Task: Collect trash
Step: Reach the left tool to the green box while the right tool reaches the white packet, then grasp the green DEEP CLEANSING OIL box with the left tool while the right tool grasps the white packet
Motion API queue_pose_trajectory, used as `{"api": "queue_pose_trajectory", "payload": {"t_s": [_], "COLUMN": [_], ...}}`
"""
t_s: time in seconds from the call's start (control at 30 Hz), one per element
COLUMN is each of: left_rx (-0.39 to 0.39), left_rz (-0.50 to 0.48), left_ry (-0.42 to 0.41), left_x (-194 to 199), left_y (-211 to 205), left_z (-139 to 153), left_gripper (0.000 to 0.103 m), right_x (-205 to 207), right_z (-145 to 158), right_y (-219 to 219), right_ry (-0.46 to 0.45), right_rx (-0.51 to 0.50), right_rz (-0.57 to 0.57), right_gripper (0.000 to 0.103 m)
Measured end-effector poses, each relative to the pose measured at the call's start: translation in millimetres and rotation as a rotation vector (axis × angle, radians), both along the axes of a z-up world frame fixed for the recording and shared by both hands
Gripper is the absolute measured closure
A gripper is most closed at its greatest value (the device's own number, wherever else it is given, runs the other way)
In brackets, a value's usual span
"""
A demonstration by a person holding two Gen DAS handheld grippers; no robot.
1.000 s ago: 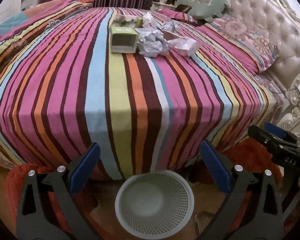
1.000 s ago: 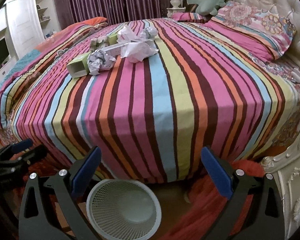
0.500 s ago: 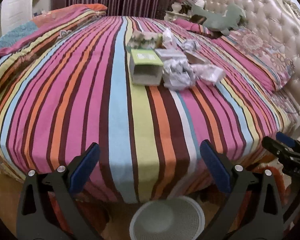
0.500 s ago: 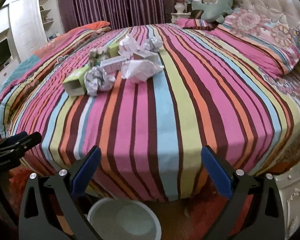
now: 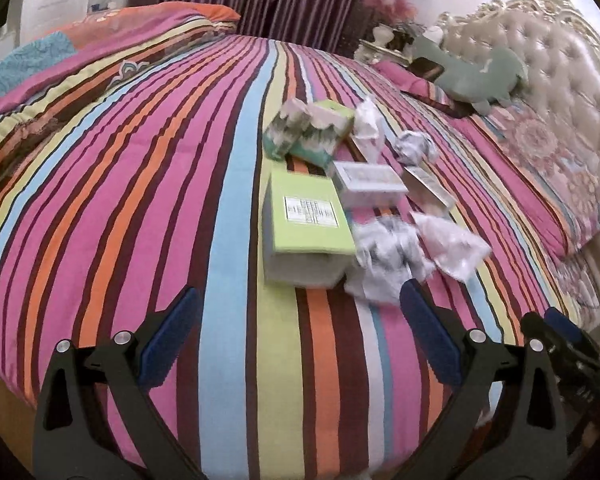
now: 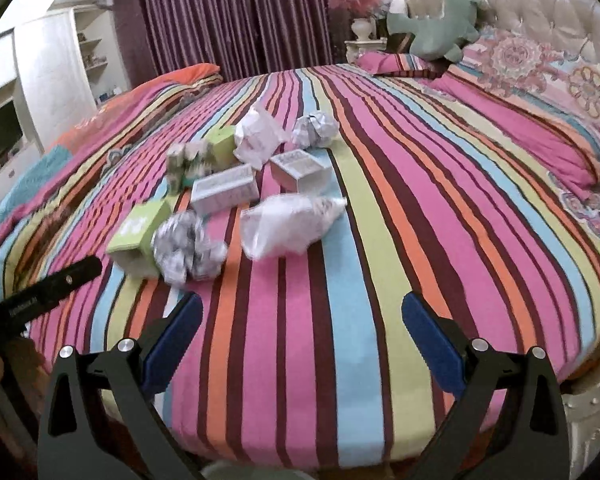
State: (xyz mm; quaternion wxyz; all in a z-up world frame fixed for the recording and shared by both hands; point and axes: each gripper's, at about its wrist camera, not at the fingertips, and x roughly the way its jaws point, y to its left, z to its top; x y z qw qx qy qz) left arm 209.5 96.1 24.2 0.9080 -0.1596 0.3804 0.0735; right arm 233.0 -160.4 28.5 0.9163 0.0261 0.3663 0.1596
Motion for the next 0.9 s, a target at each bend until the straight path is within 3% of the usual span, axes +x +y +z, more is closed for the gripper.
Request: {"api": "queue_pose_trajectory", "payload": {"t_s": [0.17, 0.3, 0.4, 0.77, 0.9], "left_rx": [0.007, -0.016, 0.010, 0.022, 0.059], "left_rz": [-0.003, 0.005, 0.012, 0.067, 0.058], "left_ry": [0.009, 0.034, 0.055, 0.153, 0.202], "left_x": [31.2, 55.1, 70.7, 103.0, 113.6], "left_y": [2.5, 5.3, 8.8, 28.4, 26.1], "left_z": [1.3, -2.4, -6.4, -25.6, -34.2], "left_gripper": [0.007, 0.007, 0.007, 0.007, 0.006], "right_x": [33.0, 52.3, 64.4, 107.5, 118.0], "right_z": [4.1, 3.9, 1.3, -27.1, -38.6], "right_y": [13.8, 33.5, 38.7, 47.5, 53.4], "right_ry": [0.042, 0.059, 0.065, 0.184, 0.208], "right_rx": [0.021, -0.027, -0.053, -0.063, -0.113], "right_rz": [0.007, 0.029, 0.026, -0.032, -0.052], "right_gripper": [0.007, 0.008, 0.008, 0.008, 0.008]}}
